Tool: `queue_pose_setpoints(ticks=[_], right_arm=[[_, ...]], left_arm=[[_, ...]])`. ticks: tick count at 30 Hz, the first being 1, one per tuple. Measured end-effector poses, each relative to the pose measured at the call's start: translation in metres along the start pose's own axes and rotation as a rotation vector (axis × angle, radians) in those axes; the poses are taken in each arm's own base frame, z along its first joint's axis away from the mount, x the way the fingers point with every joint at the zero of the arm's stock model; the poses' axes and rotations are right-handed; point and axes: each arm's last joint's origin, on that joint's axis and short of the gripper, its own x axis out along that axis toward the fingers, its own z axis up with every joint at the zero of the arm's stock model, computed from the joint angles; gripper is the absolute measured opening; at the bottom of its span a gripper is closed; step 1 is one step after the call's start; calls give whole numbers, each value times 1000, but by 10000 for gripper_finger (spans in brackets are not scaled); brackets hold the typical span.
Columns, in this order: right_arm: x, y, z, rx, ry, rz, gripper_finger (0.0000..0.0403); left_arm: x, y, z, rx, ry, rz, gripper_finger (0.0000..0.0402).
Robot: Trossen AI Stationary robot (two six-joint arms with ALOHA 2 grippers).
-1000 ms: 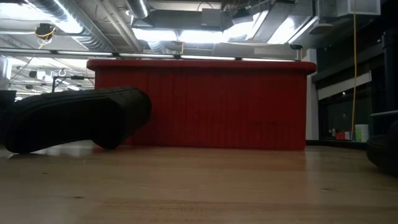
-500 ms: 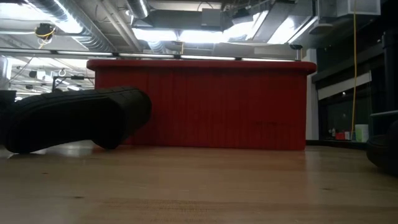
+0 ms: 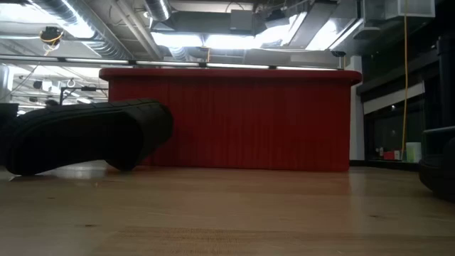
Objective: Pick and place slides into bin
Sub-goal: Put the left black slipper into the red bin
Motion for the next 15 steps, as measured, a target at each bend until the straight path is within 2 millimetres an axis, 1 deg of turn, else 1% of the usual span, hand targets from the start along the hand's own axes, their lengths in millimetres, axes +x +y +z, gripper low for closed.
queue_pose_setpoints(ticks=[3,9,15], right_arm=[[0,0,0,0,0,0,8],[0,0,0,0,0,0,8],[0,0,0,0,2,0,8]], left_arm=[[3,3,2,-78,2,14,219],[8,10,3,-145,49,24,219],[8,8,2,-226,100,-18,213]])
